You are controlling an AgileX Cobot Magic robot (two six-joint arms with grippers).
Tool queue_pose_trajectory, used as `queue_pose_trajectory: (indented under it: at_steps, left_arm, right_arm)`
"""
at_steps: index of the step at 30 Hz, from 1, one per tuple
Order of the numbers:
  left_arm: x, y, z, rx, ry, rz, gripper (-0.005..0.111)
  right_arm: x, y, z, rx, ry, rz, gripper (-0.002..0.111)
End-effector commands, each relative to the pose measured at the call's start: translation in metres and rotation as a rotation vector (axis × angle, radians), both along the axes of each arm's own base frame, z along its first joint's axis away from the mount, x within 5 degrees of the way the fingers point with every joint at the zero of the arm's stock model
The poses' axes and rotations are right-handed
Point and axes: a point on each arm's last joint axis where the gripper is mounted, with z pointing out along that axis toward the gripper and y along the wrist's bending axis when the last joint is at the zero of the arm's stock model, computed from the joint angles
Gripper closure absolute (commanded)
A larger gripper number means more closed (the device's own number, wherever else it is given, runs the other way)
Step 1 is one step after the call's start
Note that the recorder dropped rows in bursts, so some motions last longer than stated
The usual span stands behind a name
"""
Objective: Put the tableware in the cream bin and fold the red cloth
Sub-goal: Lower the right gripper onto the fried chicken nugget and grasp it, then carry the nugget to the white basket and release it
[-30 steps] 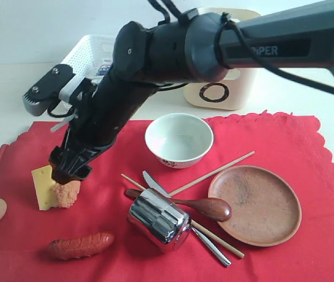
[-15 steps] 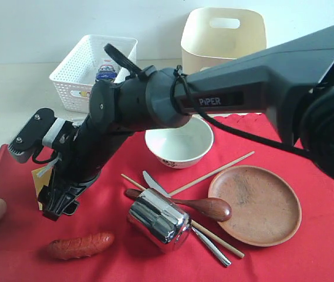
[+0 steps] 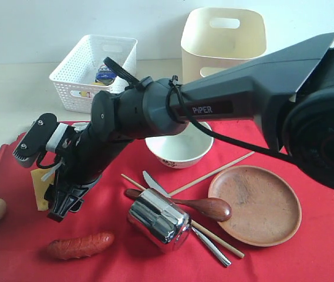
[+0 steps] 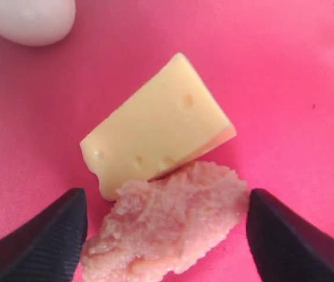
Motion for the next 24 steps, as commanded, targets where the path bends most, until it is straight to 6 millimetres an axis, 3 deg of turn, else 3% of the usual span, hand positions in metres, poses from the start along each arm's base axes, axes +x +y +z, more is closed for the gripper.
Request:
queue_pose_trajectory:
  at_steps: [1,14,24]
  left_arm:
    - [-0.0003,0.0002,-0.0005,0.004,-0.006,0.002,0.107]
    - [-0.0003,0.0002,-0.0005,0.004,-0.006,0.002,0.107]
    - [-0.0003,0.0002,-0.0005,0.004,-0.006,0.002,0.107]
  right_arm:
    - [-0.0005,-0.0002,0.0001,-0.003,-0.012,0.009,0.065]
    - [-0.0005,-0.0002,0.0001,-0.001,-0.009,0.004,0.108]
    - [-0.0008,-0.0002,0.0073,0.009,-0.007,-0.006,0.108]
